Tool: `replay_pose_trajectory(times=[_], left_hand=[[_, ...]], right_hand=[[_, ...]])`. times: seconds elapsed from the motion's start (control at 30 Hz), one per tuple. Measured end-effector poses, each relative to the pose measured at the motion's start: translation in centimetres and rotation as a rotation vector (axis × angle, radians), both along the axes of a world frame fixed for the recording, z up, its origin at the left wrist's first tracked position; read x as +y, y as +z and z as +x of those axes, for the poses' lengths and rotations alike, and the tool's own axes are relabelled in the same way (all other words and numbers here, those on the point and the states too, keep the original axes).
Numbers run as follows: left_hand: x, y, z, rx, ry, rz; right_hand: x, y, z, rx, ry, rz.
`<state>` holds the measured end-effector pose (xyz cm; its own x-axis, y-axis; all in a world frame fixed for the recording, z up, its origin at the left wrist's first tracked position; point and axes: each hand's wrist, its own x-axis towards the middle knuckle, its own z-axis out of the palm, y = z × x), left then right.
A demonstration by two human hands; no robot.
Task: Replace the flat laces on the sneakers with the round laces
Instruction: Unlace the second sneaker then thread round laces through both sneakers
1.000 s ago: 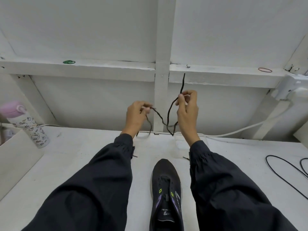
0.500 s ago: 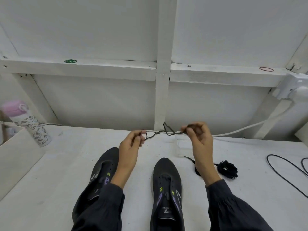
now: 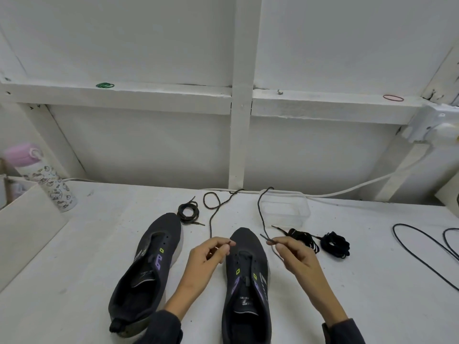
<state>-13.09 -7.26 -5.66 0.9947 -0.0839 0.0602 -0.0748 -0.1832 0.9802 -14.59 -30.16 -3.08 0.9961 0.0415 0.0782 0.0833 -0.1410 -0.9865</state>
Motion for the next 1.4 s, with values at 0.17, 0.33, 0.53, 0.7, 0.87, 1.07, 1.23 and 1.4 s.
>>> replay_pose_trajectory(times=[0.17,0.33,0.53,0.7,0.87,1.07,1.23,1.4], left_hand=[[-0.2,-0.3,-1.0,0.042,-0.051,0.046],[-1.1,-0.1,-1.0,0.064,-0.048,0.049],[-2.1,1.0,0.0,0.055,-0.051,0.351],[-3.2,2.9,0.4,0.040,-0.063,0.721],[-4.0,3.6,1.2,0.046,-0.108,0.809],[-4.2,3.2,1.2,0.077,-0.144,0.762],[-4.3,2.2,0.8,0.060,-0.079,0.681],[-4.6,2.0,0.5,0.020,-0.018,0.687]], right_hand=[[-1.0,-1.2,-1.0,0.001,0.144,-0.175],[-1.0,-2.5,-0.8,-0.031,0.017,-0.301],[-0.6,-3.4,-0.2,-0.020,-0.015,-0.377],[-0.2,-3.6,0.0,-0.051,-0.043,-0.402],[0.2,-3.6,0.3,-0.059,-0.027,-0.468],[0.7,-3.1,0.8,-0.082,0.000,-0.670],[0.9,-2.3,1.4,-0.084,0.081,-0.775],[1.4,-1.7,1.6,-0.083,0.151,-0.875]])
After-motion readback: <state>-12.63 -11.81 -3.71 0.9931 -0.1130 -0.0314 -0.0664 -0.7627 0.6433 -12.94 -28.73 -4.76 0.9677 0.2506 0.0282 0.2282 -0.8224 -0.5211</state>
